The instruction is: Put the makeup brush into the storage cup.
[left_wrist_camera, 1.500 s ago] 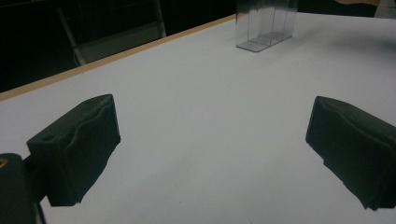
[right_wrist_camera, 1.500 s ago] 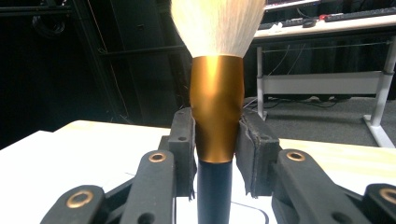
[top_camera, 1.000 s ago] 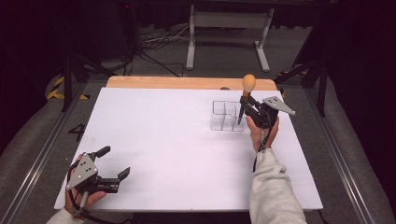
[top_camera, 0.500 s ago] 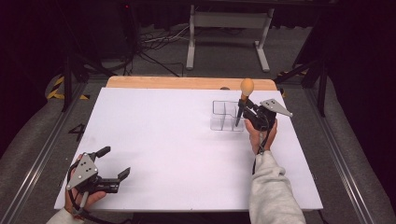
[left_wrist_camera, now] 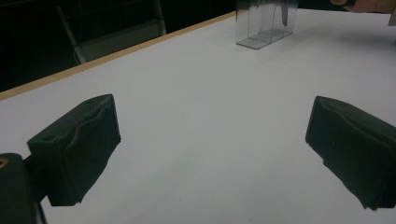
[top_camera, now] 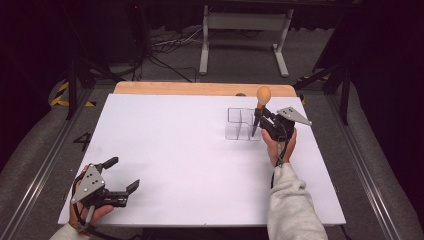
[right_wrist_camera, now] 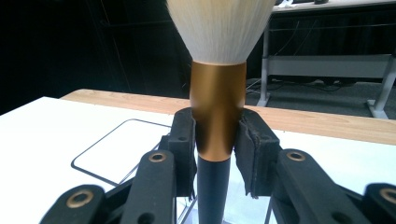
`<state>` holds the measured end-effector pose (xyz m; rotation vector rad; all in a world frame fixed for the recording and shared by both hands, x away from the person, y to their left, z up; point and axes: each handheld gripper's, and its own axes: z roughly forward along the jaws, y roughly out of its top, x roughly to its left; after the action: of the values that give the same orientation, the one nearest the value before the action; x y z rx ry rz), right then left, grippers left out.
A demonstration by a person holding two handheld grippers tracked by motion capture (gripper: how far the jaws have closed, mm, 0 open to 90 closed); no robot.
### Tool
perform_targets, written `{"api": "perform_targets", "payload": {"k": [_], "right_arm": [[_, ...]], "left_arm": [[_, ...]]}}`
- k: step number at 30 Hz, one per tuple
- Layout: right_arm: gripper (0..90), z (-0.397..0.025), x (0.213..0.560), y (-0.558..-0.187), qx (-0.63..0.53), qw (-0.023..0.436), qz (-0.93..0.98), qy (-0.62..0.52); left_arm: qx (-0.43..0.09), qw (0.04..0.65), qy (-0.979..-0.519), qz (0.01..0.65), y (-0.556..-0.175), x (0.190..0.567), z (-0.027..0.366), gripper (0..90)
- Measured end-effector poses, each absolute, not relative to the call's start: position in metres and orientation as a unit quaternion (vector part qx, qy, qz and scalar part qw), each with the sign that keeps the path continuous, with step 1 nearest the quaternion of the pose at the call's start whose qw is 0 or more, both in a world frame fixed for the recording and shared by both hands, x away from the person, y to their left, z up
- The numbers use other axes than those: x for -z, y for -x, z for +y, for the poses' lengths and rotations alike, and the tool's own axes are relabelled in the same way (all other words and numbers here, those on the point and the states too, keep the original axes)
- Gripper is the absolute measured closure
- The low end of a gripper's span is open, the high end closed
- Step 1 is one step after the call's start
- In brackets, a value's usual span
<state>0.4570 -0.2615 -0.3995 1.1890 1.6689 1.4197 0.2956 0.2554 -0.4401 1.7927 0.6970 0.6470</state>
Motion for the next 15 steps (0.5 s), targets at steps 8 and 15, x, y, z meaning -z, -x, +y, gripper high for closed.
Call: {"api": "perform_targets", "payload": {"k": [8, 15], "right_arm": [[69.7, -0.2611, 0.4001, -0.4575, -0.539, 0.318, 0.635, -0.453], [69.7, -0.2631, 0.3999, -0.4566, -0.543, 0.316, 0.628, -0.459]], "left_arm": [[-0.271, 0.527, -0.752, 0.29, -0.2958, 0.4401, 0.2555, 3.6], [-0.269, 0.526, -0.753, 0.291, -0.2958, 0.4404, 0.255, 3.6]]}}
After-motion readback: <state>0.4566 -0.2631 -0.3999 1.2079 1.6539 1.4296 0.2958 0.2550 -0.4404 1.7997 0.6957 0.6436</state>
